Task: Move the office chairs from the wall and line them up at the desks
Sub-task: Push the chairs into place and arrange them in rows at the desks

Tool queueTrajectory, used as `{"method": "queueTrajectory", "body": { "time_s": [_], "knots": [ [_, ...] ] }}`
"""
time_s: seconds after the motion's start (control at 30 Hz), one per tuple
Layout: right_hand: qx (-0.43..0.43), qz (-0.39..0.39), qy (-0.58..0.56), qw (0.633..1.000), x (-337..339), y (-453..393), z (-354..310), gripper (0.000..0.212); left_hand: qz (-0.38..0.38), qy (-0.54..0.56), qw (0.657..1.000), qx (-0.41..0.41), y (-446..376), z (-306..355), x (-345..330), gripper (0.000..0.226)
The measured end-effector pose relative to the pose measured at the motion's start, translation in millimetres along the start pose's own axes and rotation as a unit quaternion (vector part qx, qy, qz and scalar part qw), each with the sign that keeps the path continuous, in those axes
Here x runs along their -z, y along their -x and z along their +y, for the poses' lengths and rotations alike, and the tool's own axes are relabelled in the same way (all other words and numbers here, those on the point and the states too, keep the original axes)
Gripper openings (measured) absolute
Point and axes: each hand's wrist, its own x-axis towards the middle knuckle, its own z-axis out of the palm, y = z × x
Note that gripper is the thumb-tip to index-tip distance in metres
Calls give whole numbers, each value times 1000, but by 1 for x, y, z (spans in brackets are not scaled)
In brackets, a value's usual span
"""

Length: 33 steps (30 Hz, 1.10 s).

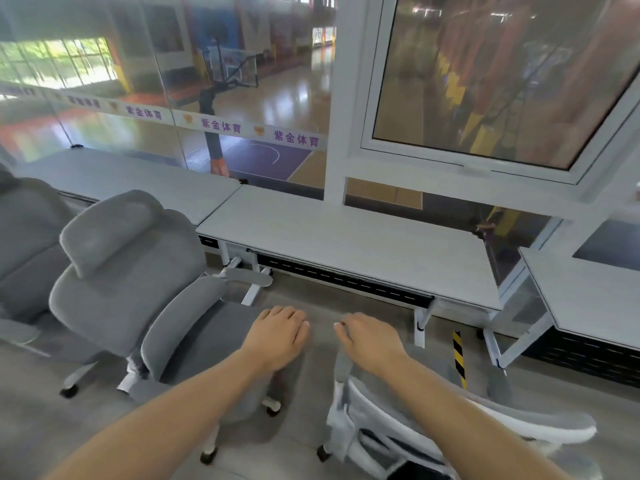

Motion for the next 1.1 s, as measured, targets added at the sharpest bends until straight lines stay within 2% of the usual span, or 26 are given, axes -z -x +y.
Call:
{"method": "queueTrajectory", "body": {
  "time_s": [0.17, 0.3, 0.4, 0.53, 0.67, 0.83, 1.0, 1.1],
  "knots": [
    [31, -20, 12, 999, -47, -74, -115, 39, -2, -19, 999, 49, 36, -148, 22, 65],
    [86, -50, 17, 995, -74, -129, -200, 31, 34, -51, 992, 110, 70, -253, 31, 47],
    [128, -87, 34, 987, -91, -169, -247, 28, 65, -74, 984, 146, 87, -310, 38, 35],
    [169, -108, 40, 979, -103, -225, -293, 24, 87, -82, 978, 171, 88, -371, 51, 36],
    [183, -105, 30, 977, -100, -283, -329, 22, 117, -123, 972, 162, 67, -419, 76, 40],
    [199, -81, 7, 977, -93, -346, -373, 26, 111, -170, 966, 157, 27, -472, 119, 45],
    [200, -60, 0, 978, -97, -396, -420, 39, 106, -165, 978, 76, -22, -542, 140, 45],
    [172, -77, -13, 982, -111, -422, -445, 41, 86, -136, 986, 33, -58, -593, 139, 53]
  ]
}}
